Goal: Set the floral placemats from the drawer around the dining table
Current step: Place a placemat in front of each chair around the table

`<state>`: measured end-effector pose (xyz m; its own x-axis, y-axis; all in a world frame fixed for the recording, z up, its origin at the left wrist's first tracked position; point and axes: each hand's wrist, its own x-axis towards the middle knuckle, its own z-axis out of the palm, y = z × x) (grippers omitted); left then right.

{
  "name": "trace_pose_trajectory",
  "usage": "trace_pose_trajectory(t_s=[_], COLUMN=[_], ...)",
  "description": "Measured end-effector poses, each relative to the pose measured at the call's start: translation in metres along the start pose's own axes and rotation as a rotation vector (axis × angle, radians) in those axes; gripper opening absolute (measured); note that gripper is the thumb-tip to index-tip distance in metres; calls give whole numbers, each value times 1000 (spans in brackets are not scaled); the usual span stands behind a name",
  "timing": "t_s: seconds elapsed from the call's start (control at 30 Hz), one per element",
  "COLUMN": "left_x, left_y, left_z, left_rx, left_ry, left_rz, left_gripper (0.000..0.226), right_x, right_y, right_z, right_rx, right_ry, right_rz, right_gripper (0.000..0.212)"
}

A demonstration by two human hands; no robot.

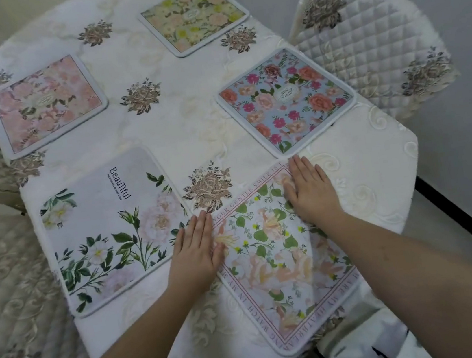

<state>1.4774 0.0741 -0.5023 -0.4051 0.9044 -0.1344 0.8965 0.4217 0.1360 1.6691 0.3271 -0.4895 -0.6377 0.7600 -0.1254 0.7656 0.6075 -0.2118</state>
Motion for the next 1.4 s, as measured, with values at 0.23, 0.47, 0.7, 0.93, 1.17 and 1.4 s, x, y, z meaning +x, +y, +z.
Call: trace_pose_trajectory(t_s=[0.23, 0.47, 0.7, 0.93, 1.17, 1.4], left_x=[0, 9, 26, 33, 33, 31], left_y=[5, 49, 75, 61, 54, 20], left_z=[-5, -9, 5, -1, -1, -14], left_rx=[-19, -89, -47, -5, -12, 31], left_ry=[24, 55, -35, -93, -87, -61], left_rz=[-34, 34, 278, 354, 351, 292], left_gripper=[65, 60, 58, 60, 62, 62], right_x=[-28, -87, -107, -112, -118, -132], right_y=[39, -40, -56, 4, 27, 46], right_z=[-3, 0, 30, 15, 9, 5], right_rx=[46, 166, 60, 78, 66, 50], right_ry=[61, 82, -12, 30, 15, 81], right_rz=[178, 190, 112, 213, 166, 405], right_gripper=[66, 59, 62, 61, 60, 67])
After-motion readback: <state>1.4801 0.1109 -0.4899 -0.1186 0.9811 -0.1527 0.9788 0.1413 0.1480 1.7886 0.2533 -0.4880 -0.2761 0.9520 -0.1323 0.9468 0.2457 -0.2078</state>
